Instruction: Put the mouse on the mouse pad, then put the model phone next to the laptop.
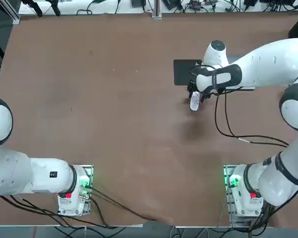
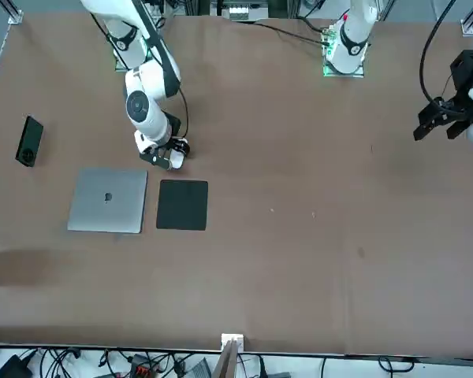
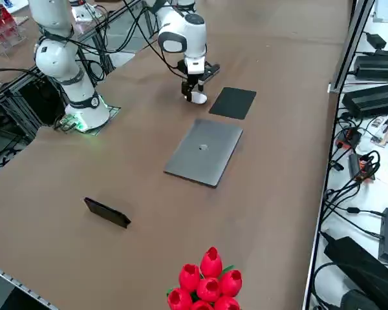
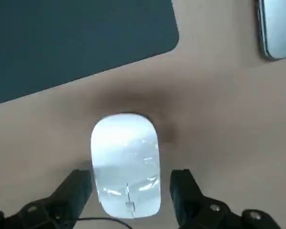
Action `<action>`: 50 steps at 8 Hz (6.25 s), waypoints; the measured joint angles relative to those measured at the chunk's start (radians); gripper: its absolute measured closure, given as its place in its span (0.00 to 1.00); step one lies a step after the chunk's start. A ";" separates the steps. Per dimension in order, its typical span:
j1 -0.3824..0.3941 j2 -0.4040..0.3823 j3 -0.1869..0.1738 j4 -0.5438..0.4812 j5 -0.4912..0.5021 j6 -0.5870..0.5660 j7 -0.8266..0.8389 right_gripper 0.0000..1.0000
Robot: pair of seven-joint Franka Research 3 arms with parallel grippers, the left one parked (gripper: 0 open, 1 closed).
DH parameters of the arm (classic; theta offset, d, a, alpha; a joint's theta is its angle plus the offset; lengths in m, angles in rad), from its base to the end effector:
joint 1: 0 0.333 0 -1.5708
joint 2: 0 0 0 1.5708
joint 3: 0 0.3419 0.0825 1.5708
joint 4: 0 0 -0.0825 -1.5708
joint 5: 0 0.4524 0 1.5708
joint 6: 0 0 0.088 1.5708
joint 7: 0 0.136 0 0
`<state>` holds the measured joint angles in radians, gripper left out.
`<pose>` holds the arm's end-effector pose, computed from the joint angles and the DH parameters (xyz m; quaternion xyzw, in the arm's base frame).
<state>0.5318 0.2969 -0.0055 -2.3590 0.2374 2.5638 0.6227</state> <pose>0.4654 0.2703 0.1307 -0.9859 0.1497 0.0705 0.0249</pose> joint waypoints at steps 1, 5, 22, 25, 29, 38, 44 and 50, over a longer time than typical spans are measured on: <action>0.000 0.008 0.000 0.000 0.000 0.022 0.000 0.00; 0.013 0.024 0.000 0.000 0.000 0.059 0.046 0.00; -0.060 0.353 -0.030 0.668 -0.133 -0.336 -0.294 0.20; -0.060 0.438 -0.030 0.763 -0.134 -0.337 -0.295 0.20; -0.060 0.444 -0.030 0.787 -0.134 -0.339 -0.295 0.00; -0.402 0.070 -0.057 0.852 -0.158 -0.996 -0.309 0.00; -0.899 0.124 -0.065 0.742 -0.375 -0.891 -0.878 0.00; -1.229 0.088 -0.060 0.366 -0.377 -0.369 -1.169 0.00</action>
<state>-0.6974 0.3850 -0.0656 -1.9928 -0.1395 2.1949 -0.5468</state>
